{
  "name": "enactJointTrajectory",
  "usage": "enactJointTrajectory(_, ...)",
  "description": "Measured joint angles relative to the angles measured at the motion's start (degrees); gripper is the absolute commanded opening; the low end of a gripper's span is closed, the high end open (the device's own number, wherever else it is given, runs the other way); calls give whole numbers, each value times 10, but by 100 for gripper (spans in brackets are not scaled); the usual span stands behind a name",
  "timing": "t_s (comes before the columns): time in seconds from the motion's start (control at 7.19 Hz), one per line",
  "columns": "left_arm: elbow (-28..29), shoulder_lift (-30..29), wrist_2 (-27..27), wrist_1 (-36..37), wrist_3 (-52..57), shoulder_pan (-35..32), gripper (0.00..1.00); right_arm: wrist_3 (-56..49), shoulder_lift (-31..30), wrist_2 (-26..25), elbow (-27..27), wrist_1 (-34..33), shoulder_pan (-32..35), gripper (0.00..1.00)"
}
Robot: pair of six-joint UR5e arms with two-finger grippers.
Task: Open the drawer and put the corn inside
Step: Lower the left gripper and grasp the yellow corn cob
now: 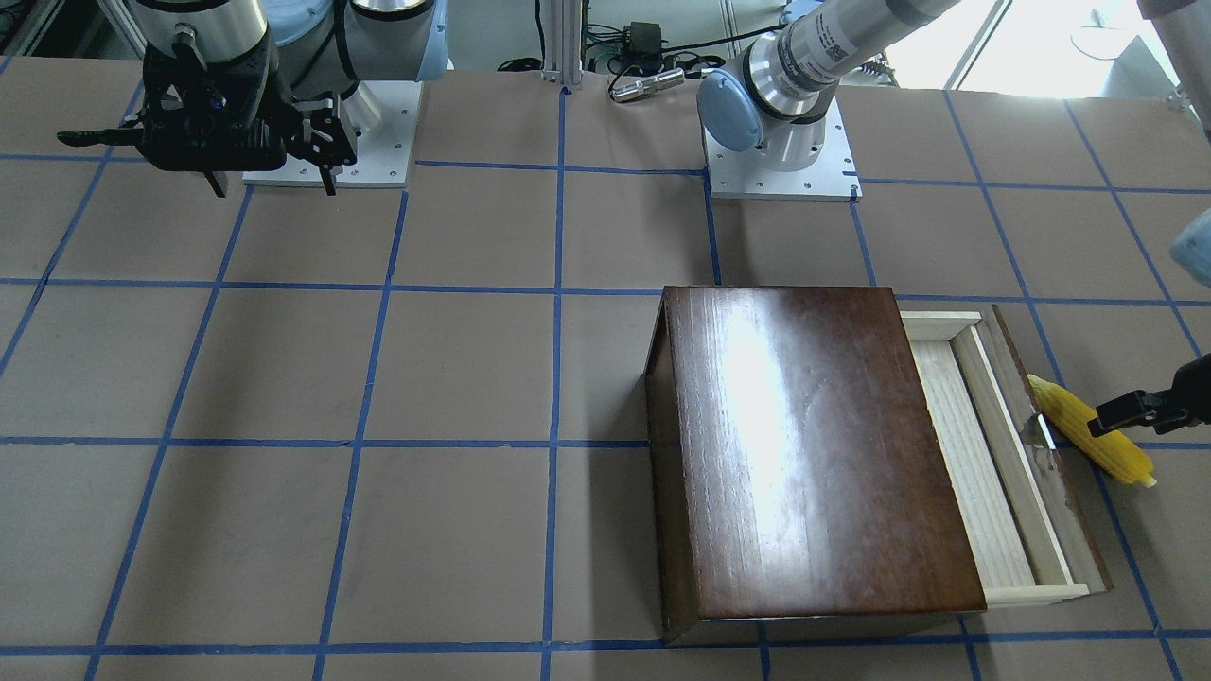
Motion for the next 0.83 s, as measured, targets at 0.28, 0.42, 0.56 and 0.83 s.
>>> enactJointTrajectory(0.28, -1, -21, 0, 16, 0, 0, 100, 0, 0, 0, 0, 0, 0, 100)
enactJointTrajectory(0.42, -1, -30, 1, 23, 1, 0, 100, 0, 0, 0, 0, 0, 0, 100)
enactJointTrajectory(0.56, -1, -38, 1, 26, 2, 0, 100, 0, 0, 0, 0, 0, 0, 100)
enactJointTrajectory(0.83, -1, -48, 1, 28, 3, 0, 92, 0, 0, 0, 0, 0, 0, 100)
